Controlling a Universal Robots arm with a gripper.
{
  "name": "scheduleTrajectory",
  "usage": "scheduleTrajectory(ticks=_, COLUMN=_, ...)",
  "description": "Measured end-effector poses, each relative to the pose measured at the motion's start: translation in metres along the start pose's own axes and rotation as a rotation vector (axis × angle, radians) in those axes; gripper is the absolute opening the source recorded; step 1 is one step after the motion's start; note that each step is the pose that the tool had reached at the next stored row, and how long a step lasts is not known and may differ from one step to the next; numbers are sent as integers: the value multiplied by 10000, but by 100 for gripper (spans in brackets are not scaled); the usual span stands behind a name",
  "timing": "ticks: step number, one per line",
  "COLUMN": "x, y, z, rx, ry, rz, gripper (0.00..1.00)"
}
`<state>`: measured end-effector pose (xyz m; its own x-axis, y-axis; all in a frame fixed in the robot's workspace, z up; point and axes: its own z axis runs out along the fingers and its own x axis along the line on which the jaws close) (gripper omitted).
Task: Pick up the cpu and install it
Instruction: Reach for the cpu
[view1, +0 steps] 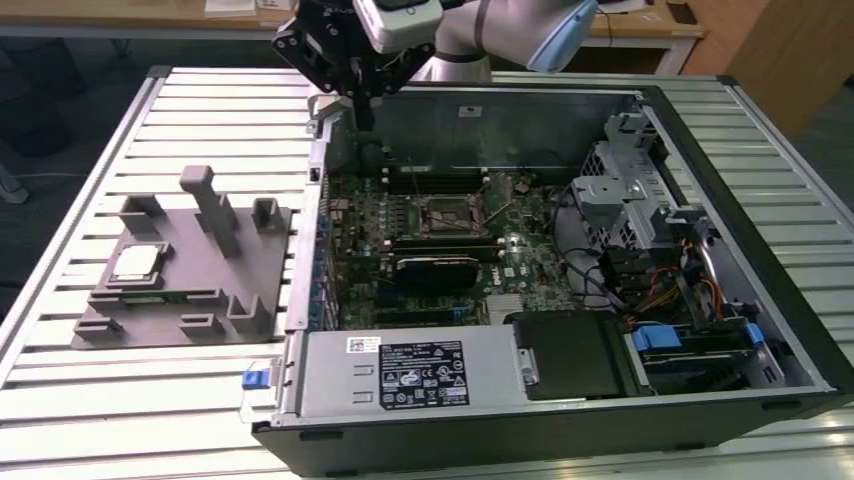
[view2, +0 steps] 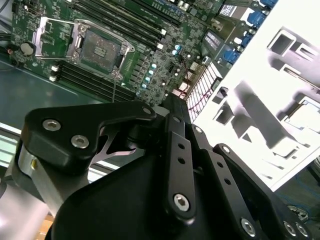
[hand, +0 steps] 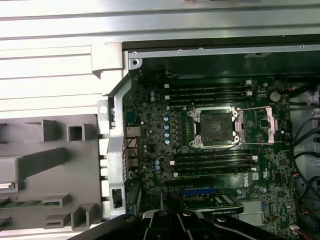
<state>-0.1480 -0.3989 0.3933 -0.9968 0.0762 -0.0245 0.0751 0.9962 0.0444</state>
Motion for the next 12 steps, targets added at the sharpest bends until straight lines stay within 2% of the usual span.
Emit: scheduleTrajectory(ticks=12, x=79, y=-6, z=-2, rx=0, ry=0, rz=0, gripper=11)
